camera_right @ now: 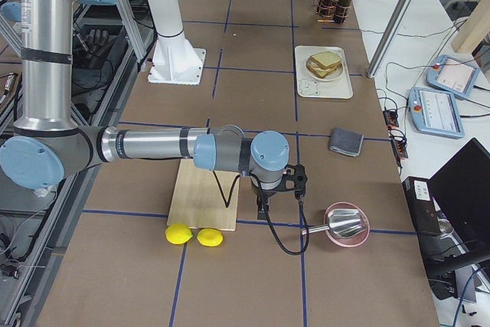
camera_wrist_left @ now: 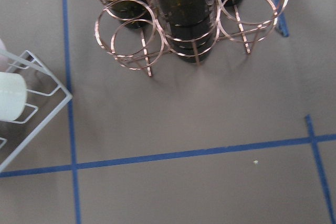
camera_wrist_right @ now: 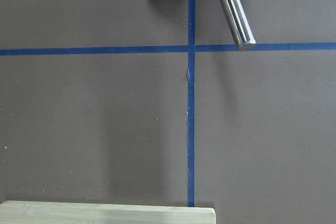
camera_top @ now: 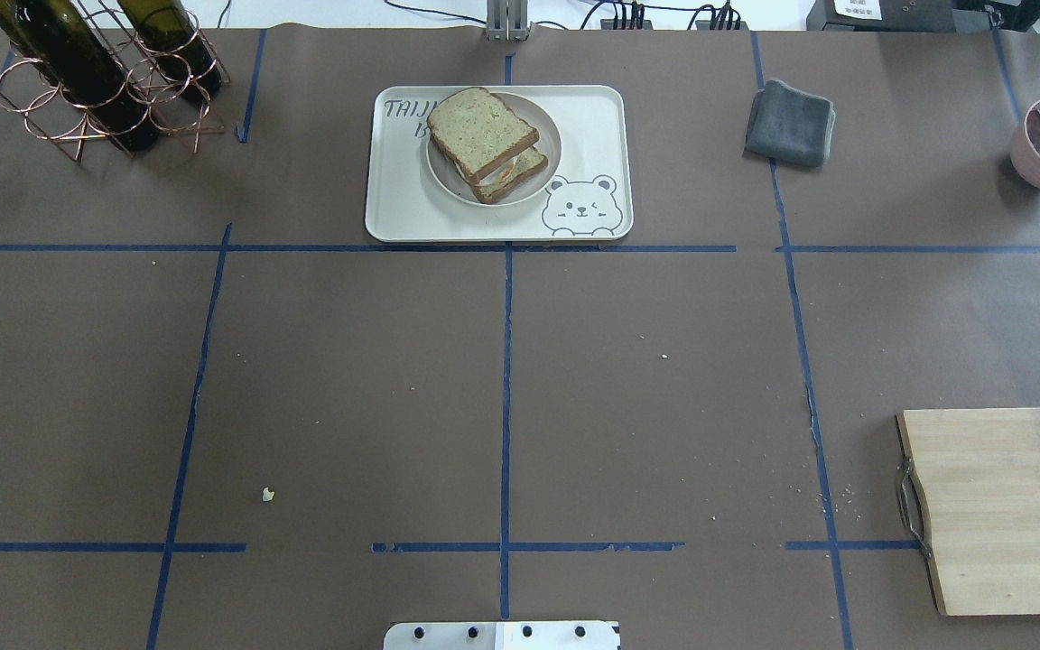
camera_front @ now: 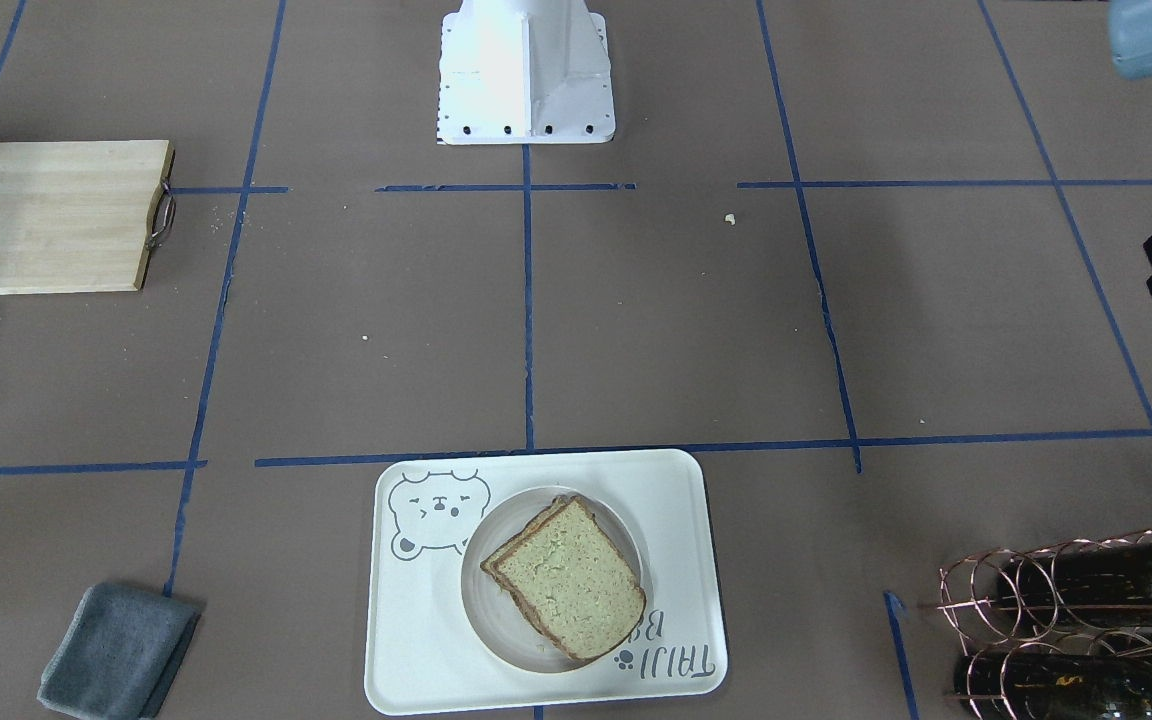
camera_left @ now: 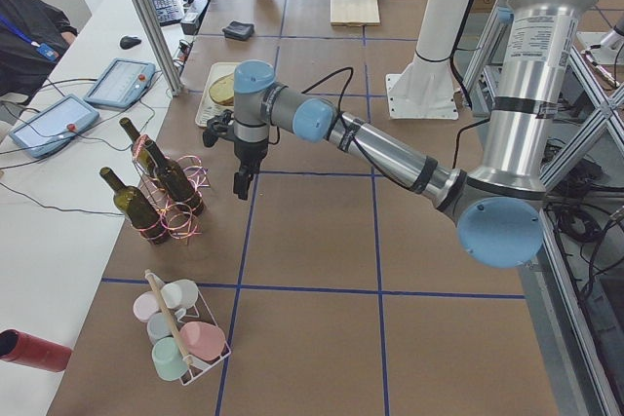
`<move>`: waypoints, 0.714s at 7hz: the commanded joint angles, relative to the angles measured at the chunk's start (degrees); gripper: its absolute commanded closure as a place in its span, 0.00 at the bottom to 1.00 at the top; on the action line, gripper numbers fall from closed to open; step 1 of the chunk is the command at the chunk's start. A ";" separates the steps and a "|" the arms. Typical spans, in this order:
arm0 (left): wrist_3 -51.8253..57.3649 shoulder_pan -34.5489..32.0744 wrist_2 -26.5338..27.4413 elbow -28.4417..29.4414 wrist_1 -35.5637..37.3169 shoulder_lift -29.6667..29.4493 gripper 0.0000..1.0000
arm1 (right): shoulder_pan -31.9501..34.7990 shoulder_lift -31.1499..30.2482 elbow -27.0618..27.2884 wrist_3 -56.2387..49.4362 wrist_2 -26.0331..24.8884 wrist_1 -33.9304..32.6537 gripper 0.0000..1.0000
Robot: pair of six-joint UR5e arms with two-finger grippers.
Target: Make sandwich and place on tray
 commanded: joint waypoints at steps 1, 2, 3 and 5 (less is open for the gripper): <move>13.74 -6.65 -4.63 5.88 -0.24 5.55 0.00 | 0.00 0.03 0.04 0.00 0.12 0.08 0.00; 17.96 -7.90 -5.50 8.60 -1.38 7.66 0.00 | 0.00 -0.06 -0.05 0.00 0.12 0.08 0.00; 18.09 -8.26 -7.77 9.93 -4.69 9.60 0.00 | 0.00 -0.15 -0.14 0.00 0.03 0.08 0.00; 17.39 -8.35 -8.32 10.21 -4.90 9.79 0.00 | 0.00 -0.15 -0.23 0.00 -0.05 0.08 0.00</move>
